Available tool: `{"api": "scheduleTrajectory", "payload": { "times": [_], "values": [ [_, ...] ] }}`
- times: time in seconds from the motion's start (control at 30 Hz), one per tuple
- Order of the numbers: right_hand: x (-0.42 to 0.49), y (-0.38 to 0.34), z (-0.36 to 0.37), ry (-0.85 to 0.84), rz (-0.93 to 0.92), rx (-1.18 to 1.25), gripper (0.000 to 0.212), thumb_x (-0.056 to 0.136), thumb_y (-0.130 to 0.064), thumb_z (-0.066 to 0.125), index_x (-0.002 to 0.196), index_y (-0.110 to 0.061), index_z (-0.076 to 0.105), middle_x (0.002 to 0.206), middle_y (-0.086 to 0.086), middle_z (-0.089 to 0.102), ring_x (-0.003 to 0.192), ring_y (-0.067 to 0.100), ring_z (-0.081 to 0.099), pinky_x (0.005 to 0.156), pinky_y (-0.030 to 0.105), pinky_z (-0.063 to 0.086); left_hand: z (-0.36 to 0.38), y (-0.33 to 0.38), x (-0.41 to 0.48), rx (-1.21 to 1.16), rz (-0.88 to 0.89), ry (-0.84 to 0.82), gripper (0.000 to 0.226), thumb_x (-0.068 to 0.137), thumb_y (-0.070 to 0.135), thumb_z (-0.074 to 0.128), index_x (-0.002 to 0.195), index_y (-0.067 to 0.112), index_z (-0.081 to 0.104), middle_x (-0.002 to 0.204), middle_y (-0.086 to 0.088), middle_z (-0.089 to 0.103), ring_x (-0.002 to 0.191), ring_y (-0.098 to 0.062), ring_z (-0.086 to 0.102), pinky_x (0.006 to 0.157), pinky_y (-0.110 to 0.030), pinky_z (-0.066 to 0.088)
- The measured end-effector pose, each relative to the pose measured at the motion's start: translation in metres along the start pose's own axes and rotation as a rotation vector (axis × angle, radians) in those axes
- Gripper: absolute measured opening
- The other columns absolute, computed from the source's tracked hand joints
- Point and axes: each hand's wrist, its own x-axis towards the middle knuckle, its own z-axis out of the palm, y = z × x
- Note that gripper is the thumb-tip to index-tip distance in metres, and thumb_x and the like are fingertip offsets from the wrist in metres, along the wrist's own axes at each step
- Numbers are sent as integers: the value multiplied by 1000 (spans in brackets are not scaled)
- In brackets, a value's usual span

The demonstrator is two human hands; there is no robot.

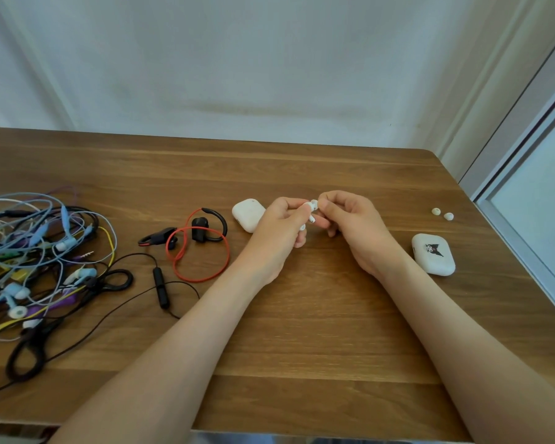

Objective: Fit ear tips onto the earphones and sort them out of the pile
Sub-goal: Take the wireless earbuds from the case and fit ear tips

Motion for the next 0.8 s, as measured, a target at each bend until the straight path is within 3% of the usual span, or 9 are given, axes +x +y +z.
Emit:
{"api": "scheduleTrajectory", "payload": {
  "times": [0.3,0.43,0.67,0.8],
  "values": [
    [-3,2,-4,-99,-35,-20,22,98,-9,46,82,-13,59,66,0,60,65,8,52,62,20,42,-2,0,1,31,-32,-1,8,98,11,49,103,10,55,62,1,66,52,-8,36,50,-19,33],
    [-4,4,-1,-37,-48,-15,17,98,-9,49,85,-13,60,66,-2,62,63,5,54,61,18,43,-2,1,2,57,-40,-7,7,98,11,48,102,11,54,79,-10,63,53,-7,37,51,-19,33],
    [-3,4,4,16,-42,-24,8,96,-12,51,89,-13,56,70,-1,62,62,5,52,60,20,42,-1,-2,1,58,10,10,11,100,17,47,108,15,54,62,9,63,53,-6,38,52,-17,36],
    [-2,3,7,86,-23,-28,7,95,-12,52,91,-14,56,70,-2,61,57,0,52,60,19,42,0,-3,0,96,33,18,12,100,21,47,110,18,53,77,3,65,52,-6,39,50,-16,36]
  ]
}}
